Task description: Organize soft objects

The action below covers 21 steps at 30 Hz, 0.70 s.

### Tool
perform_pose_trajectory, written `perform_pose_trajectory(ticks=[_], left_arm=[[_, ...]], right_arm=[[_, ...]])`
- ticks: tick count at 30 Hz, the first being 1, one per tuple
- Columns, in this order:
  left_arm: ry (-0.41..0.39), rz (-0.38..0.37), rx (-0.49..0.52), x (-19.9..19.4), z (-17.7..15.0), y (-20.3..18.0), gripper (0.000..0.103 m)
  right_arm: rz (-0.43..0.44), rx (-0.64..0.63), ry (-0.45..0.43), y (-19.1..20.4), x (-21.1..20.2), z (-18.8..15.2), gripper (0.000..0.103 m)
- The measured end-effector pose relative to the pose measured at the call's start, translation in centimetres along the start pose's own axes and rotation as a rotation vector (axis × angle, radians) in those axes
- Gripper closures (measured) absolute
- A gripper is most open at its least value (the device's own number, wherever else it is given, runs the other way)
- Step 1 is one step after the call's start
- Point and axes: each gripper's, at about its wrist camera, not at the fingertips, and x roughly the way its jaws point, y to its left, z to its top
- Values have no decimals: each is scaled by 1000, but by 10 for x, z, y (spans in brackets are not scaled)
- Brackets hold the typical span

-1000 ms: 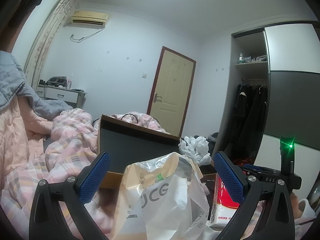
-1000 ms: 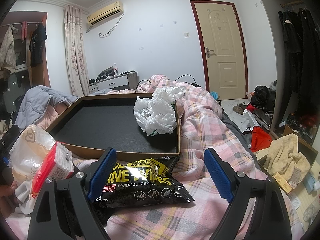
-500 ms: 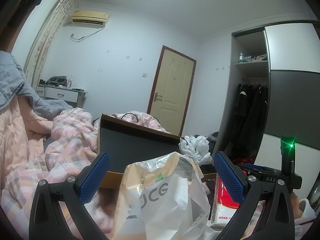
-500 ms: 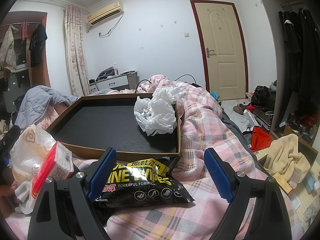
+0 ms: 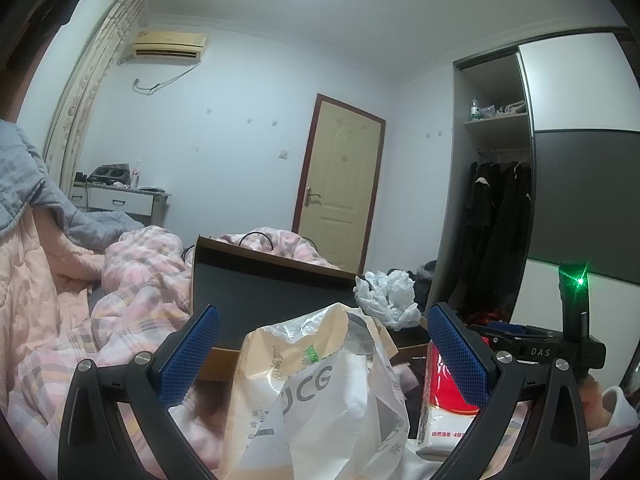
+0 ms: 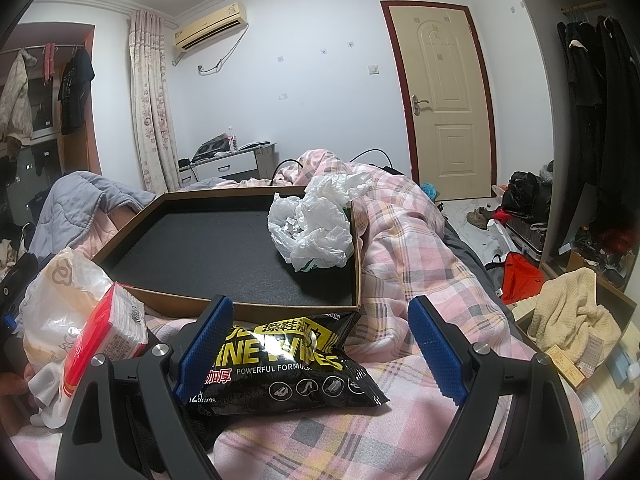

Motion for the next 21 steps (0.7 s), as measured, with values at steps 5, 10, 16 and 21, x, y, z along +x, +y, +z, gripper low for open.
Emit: perform_pose_trajectory(ticks=[5, 10, 16, 21], left_arm=[[1, 0, -1, 1, 0, -1, 0], [-6, -2, -4, -1, 0, 0, 0], [-5, 1, 5, 1, 0, -4, 0], [-4, 1, 4, 1, 0, -4, 0]], right_arm=[[0, 0, 0, 0, 0, 0, 15], [0, 0, 0, 0, 0, 0, 15], [0, 1, 0, 0, -1, 0, 15], [0, 1, 0, 0, -1, 0, 15]])
